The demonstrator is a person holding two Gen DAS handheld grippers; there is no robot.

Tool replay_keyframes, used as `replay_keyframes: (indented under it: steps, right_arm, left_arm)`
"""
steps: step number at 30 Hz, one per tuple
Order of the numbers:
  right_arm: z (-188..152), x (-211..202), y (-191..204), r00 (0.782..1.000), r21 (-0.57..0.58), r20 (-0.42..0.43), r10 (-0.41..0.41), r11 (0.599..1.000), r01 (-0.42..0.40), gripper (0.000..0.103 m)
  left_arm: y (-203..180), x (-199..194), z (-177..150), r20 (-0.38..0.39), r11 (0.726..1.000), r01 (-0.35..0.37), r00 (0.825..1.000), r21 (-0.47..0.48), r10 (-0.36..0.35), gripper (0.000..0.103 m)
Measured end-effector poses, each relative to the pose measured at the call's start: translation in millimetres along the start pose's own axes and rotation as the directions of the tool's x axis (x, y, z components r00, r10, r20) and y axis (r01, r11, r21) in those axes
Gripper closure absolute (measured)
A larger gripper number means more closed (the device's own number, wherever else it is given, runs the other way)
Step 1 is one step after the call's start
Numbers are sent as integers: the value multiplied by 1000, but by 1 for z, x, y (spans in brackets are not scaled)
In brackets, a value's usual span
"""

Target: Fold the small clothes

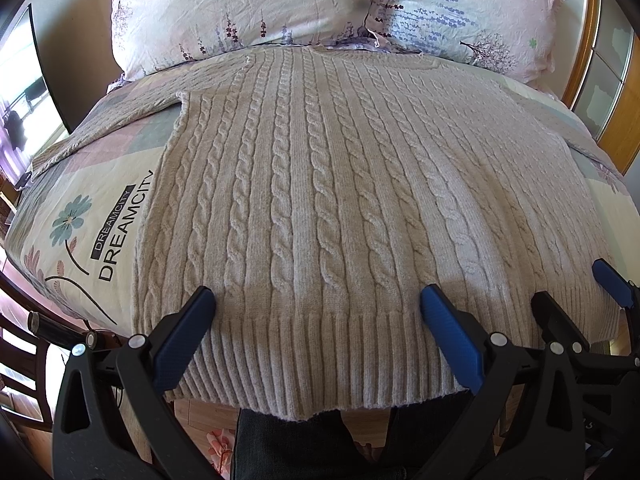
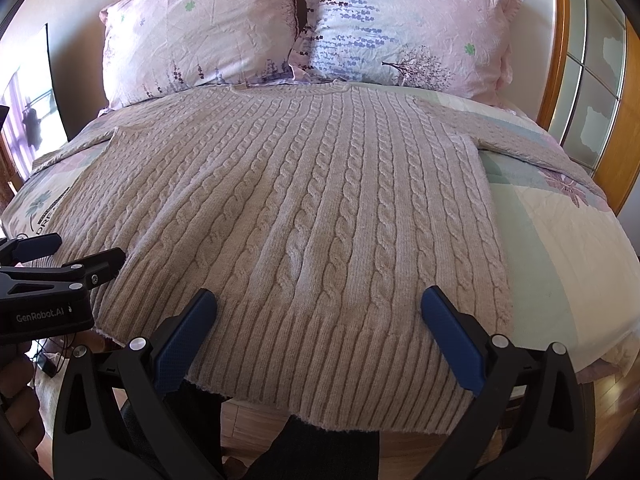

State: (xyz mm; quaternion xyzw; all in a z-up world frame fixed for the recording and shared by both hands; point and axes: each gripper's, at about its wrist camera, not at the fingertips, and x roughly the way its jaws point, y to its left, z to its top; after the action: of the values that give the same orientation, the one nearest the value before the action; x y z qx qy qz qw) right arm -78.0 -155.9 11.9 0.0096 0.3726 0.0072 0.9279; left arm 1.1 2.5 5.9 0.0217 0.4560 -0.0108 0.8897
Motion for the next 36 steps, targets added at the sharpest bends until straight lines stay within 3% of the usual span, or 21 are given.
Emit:
replay_keyframes:
  steps: [3, 5, 7, 9, 11, 12, 14, 15, 17, 19, 20, 21, 23, 26, 28, 29, 30, 32, 34, 35, 36]
  right_arm:
    - [-1, -1, 0, 999, -34, 31, 32, 999, -31, 1]
    - [7, 1, -11, 997, -32, 3, 79, 996, -79, 1]
    - [28, -6, -49, 993, 80, 42, 107, 991, -110, 1]
    - [54, -14, -110, 990, 252, 119, 76, 962, -104, 1]
    - [75, -13, -189, 989, 479, 150, 10, 874, -82, 2]
    - [81, -8, -223, 989, 567, 149, -1, 820, -84, 15]
    - [88, 10, -290, 992, 722, 128, -9, 687, -87, 38]
    - [89, 22, -325, 995, 789, 100, -25, 612, -64, 46]
    - [87, 43, -378, 996, 870, 45, -75, 493, -2, 55]
    - [87, 57, -410, 992, 903, -2, -125, 426, 56, 55]
    - [87, 63, -423, 991, 914, -14, -137, 399, 68, 55]
    - [86, 68, -433, 990, 924, -23, -138, 376, 74, 56]
    - [85, 80, -446, 991, 939, -29, -131, 338, 72, 61]
    - [87, 85, -455, 987, 945, -22, -156, 320, 72, 65]
    - [87, 87, -460, 985, 951, -16, -174, 300, 69, 78]
    - [85, 90, -466, 984, 954, -24, -178, 291, 76, 92]
    - [82, 92, -474, 982, 957, -12, -189, 281, 65, 94]
    - [86, 91, -472, 977, 955, -18, -213, 286, 80, 95]
    - [109, 87, -454, 958, 927, -27, -286, 351, 131, 95]
    - [125, 81, -439, 946, 901, 10, -323, 413, 131, 96]
    - [150, 74, -413, 938, 853, 78, -338, 509, 112, 96]
  left_arm:
    - [-2, -3, -6, 29, 1000, -2, 1000, 4, 2, 2]
    - [-3, -4, -7, 34, 1000, -4, 999, 18, 3, 2]
    - [-1, -2, -3, 13, 1000, 15, 1000, 24, -16, 2]
    - [-2, 0, -1, 2, 999, 17, 1000, 43, -17, 2]
    - [0, 2, 6, 4, 998, 37, 999, 58, -37, 2]
    - [4, 3, 9, 8, 997, 63, 998, 44, -64, 2]
    - [26, 4, 21, 20, 981, 193, 981, -35, -192, 2]
    - [44, 5, 31, 40, 954, 284, 959, -99, -282, 2]
    - [75, 3, 43, 132, 891, 408, 912, -201, -388, 2]
    - [109, -1, 53, 277, 824, 485, 868, -292, -413, 2]
    - [122, -2, 58, 331, 817, 485, 862, -313, -385, 2]
    - [132, -4, 64, 358, 831, 457, 869, -316, -342, 2]
    - [145, -1, 81, 377, 889, 363, 893, -279, -246, 2]
    - [164, 14, 101, 335, 930, 253, 929, -265, -157, 2]
    - [183, 29, 111, 288, 935, 203, 951, -291, -117, 2]
    - [196, 38, 115, 254, 930, 175, 963, -324, -93, 2]
    - [211, 45, 119, 224, 917, 165, 971, -364, -86, 2]
    - [238, 53, 115, 217, 881, 188, 971, -434, -100, 2]
    - [263, 60, 114, 217, 844, 196, 971, -499, -98, 2]
    - [272, 60, 113, 225, 833, 201, 970, -515, -95, 2]
    - [279, 60, 112, 230, 825, 200, 969, -528, -88, 2]
